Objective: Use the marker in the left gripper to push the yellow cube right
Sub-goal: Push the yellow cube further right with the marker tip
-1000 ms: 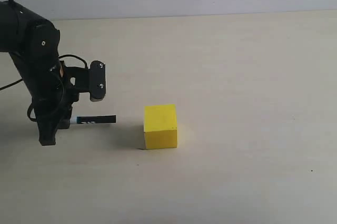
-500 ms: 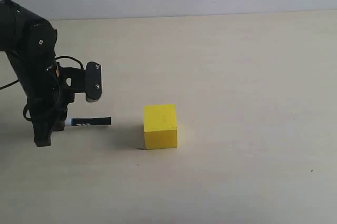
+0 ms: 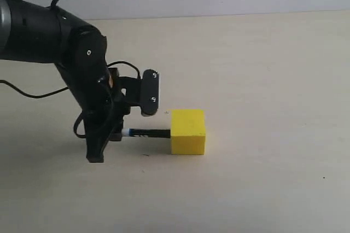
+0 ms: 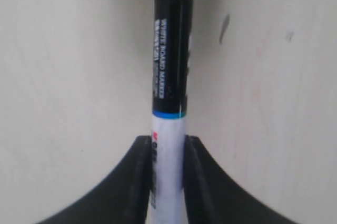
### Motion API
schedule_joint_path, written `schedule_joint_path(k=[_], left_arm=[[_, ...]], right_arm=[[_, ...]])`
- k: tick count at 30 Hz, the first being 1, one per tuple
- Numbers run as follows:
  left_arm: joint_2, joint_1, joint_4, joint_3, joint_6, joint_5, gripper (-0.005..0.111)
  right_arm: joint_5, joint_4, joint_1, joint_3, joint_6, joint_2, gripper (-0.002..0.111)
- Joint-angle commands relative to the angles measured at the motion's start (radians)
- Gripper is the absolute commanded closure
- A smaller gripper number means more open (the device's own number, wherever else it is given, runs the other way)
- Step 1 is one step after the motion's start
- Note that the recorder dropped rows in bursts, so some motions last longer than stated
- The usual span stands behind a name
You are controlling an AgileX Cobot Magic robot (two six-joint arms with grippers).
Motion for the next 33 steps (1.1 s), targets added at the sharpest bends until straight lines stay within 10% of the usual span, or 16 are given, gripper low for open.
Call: schedule_joint_path(k=[1,33], left_arm=[[0.000,0.007,-0.018,-0.020,-0.030,0.052,0.107],[0.130,-0.068,-0.009,-0.184,-0.256,0.145,0.107]], right_arm=[[-0.004,-0.003,0.002,0.004,-0.004,-0.007,0.108],[-0.010,-0.003,0.038,0.004,-0.004,-0.007,0.108]])
